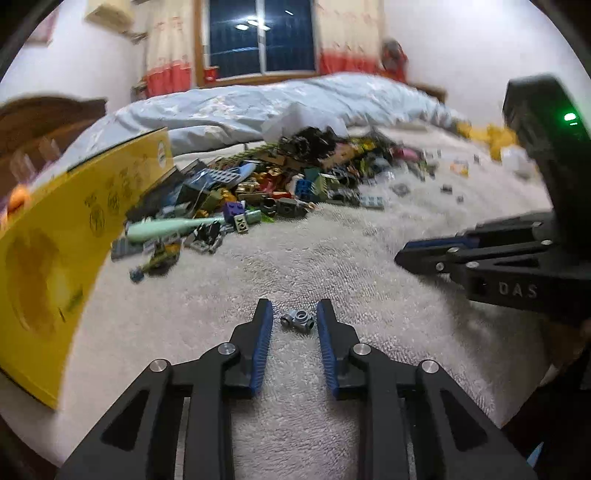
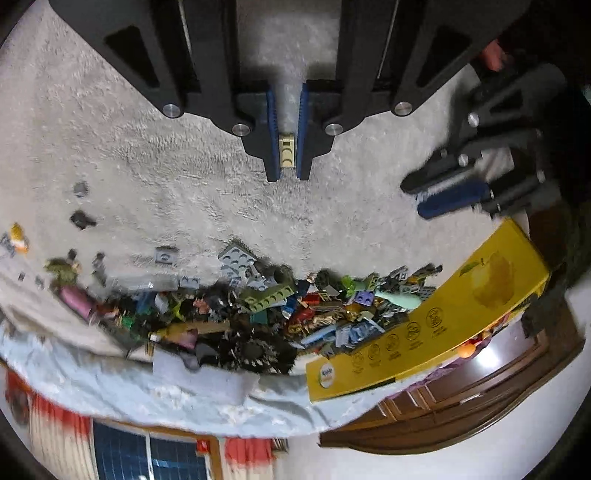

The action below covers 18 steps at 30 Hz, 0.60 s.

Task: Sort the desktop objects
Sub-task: 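Close the right gripper on a small tan piece while the left grasps a small grey piece, then carry the held pieces in both grippers over the yellow box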

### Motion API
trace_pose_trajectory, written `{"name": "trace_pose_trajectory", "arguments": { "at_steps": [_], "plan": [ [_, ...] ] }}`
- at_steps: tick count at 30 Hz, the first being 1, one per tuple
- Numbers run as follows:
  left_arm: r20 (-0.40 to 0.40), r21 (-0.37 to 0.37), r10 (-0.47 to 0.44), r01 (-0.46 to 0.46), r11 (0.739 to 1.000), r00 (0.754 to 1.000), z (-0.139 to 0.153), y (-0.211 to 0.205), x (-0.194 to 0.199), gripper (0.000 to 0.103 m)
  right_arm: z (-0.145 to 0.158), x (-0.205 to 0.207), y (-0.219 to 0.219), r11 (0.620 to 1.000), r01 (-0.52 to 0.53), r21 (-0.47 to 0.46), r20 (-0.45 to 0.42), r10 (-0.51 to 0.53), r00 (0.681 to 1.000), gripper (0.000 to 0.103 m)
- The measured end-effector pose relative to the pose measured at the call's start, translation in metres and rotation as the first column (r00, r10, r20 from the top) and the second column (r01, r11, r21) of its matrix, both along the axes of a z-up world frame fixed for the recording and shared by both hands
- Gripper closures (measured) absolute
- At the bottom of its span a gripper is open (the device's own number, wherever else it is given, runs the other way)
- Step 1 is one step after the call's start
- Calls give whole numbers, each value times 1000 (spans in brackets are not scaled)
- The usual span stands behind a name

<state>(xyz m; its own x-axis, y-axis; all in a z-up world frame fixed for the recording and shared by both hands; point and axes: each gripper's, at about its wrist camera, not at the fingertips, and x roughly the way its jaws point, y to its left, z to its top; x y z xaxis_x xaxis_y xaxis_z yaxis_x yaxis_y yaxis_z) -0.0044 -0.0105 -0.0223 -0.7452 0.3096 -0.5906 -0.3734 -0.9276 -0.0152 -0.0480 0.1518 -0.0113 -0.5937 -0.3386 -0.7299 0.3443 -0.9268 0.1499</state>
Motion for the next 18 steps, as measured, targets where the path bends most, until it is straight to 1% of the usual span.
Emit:
{"name": "trace_pose_trajectory", "arguments": {
  "at_steps": [1, 2, 4, 5, 7, 9, 10, 11, 12, 14, 15, 16, 18],
  "plan": [
    [-8, 23, 12, -12, 1000, 1000, -1, -1, 2, 77, 0, -1, 1, 1000, -3, -10, 13, 3, 1000, 94],
    [-17, 28, 18, -17, 999, 1000, -2, -1, 3, 77, 0, -5, 3, 1000, -6, -24, 27, 6, 1000, 94],
    [-36, 2, 19, -19, 1000, 999, -3, 3, 5, 77, -1, -2, 3, 1000, -7, -22, 16, 8, 1000, 94],
    [-39, -25, 14, -15, 1000, 999, -2, 6, 6, 77, -1, 2, 1, 1000, -5, -10, -7, 5, 1000, 95],
    [-31, -54, 8, -10, 999, 999, -1, 10, 5, 78, -3, 14, -5, 999, 7, 32, -71, -5, 997, 94],
    [-16, -55, 11, -12, 998, 1000, 1, 11, 3, 80, -4, 29, -14, 993, 27, 111, -147, -10, 989, 94],
    [-13, -45, 18, -19, 999, 1000, 2, 10, 3, 82, -4, 32, -15, 992, 34, 121, -158, -15, 987, 95],
    [-14, -34, 28, -28, 999, 1000, 3, 10, 4, 84, -4, 35, -12, 994, 48, 103, -161, -31, 986, 96],
    [-16, -28, 34, -34, 999, 999, 3, 10, 5, 85, -2, 35, -6, 997, 58, 59, -149, -49, 988, 96],
    [-37, -36, 37, -39, 999, 999, 5, 11, 9, 85, 1, 30, 11, 994, 87, -62, -93, -93, 991, 97],
    [-55, -34, 35, -37, 999, 998, 9, 11, 11, 85, 3, 29, 16, 991, 102, -88, -87, -109, 990, 97],
    [-83, -25, 38, -40, 999, 996, 13, 11, 14, 85, 7, 30, 20, 988, 117, -99, -99, -127, 987, 97],
    [-167, -17, 58, -61, 998, 984, 24, 9, 23, 85, 16, 33, 23, 986, 138, -89, -152, -150, 977, 97]
  ]
}}
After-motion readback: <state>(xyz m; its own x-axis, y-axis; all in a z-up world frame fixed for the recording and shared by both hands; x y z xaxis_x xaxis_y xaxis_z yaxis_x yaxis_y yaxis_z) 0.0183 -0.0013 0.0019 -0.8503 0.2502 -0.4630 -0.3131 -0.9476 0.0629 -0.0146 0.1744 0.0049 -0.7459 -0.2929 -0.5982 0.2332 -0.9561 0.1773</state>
